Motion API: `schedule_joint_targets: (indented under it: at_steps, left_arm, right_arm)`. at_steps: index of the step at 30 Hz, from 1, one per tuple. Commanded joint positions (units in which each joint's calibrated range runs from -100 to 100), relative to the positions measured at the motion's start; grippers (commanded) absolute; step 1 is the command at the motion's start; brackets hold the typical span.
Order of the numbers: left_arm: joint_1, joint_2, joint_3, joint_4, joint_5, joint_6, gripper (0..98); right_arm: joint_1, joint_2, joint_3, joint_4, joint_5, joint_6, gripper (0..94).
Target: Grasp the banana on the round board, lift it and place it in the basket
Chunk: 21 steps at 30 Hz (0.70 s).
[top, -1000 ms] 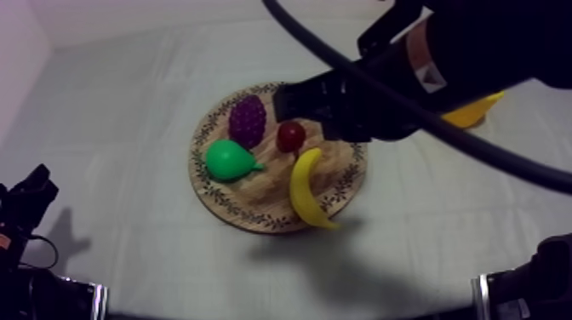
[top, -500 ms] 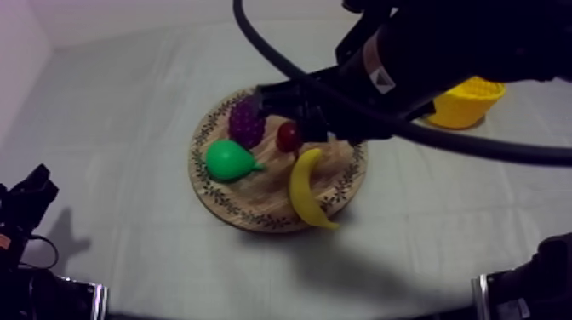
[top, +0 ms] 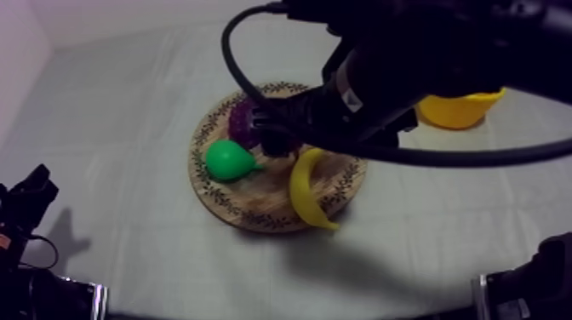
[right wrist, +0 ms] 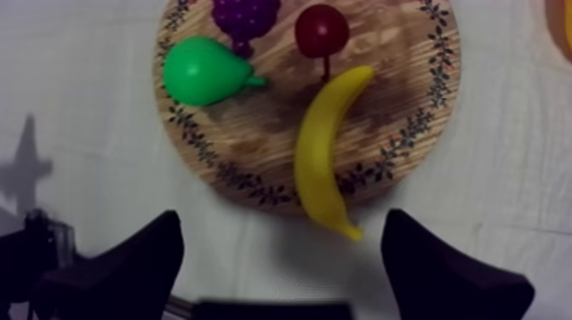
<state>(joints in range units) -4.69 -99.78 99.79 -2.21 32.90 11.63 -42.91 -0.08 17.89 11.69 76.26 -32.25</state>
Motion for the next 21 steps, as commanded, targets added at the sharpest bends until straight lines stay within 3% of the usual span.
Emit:
schedule_joint_targets:
  at_steps: [1, 21]
  left_arm:
    - [0.02, -0.05, -0.01, 0.03, 0.00, -0.02, 0.1]
    - [0.02, -0.05, -0.01, 0.03, 0.00, 0.01, 0.1]
  right_arm:
    - [0.43, 1.90, 1.16, 0.07, -1.48, -0.06, 67.3]
    - [1.62, 20.20, -0.83, -1.36, -8.36, 1.55, 63.7]
